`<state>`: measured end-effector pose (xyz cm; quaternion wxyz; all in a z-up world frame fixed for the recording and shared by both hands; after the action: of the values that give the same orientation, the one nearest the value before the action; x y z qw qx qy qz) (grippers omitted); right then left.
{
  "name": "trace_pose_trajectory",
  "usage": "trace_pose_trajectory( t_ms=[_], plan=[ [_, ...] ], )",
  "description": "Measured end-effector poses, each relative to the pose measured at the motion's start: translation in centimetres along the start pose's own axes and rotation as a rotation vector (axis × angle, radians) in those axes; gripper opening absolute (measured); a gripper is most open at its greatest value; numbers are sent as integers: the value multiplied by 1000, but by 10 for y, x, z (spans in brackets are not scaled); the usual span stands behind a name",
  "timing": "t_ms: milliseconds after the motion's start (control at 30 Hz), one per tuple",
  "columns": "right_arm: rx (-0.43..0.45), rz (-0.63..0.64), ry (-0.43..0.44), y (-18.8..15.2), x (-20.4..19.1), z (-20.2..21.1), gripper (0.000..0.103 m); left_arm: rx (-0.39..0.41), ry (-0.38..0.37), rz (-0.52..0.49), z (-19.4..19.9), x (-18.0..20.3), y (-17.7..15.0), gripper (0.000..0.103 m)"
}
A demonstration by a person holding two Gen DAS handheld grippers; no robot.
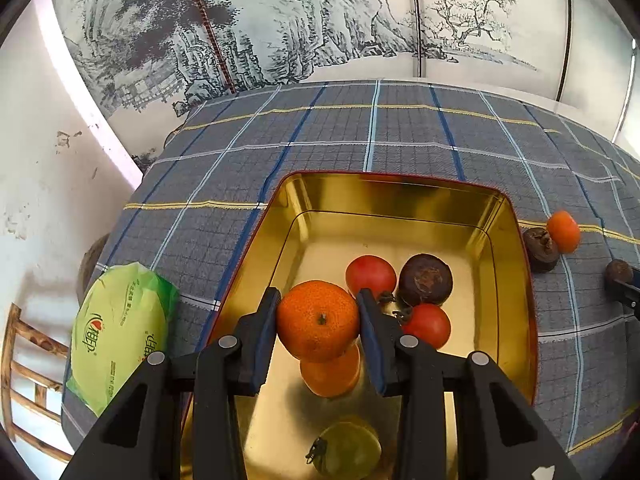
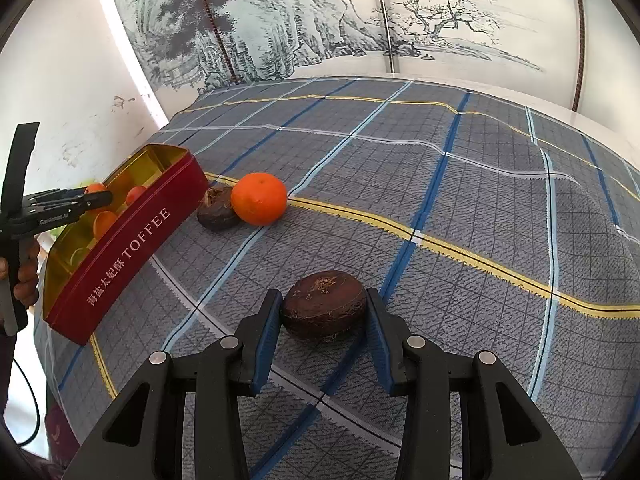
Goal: Organize fruits
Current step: 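Lower the mandarin into the tin and open the left gripper, then carry the brown fruit toward the tin with the right gripper while the left gripper withdraws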
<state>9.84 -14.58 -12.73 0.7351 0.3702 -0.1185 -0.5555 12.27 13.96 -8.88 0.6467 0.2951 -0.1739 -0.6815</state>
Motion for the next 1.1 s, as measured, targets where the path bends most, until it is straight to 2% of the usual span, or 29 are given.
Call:
trace_pose_trajectory(
  t_ms=[567,1100],
  plan=[
    [0,1,-1,0,1,-1,42,22,29,-43,-5,-2,13,36],
    [0,2,-4,1,1,-2,42,24,33,-13,-1,-6,11,36]
  ],
)
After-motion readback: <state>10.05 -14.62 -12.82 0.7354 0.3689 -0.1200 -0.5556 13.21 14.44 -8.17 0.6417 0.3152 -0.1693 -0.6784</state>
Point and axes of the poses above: each gripper's, at about its wrist camera, not at the fingertips, and z roughly against the way its jaws point, x to its right, y to its top, the point moved 9 cm from there along -z, roughly the way its jaws point, and after that the axes turned 2 degrees about x, right-handed, at the moved point
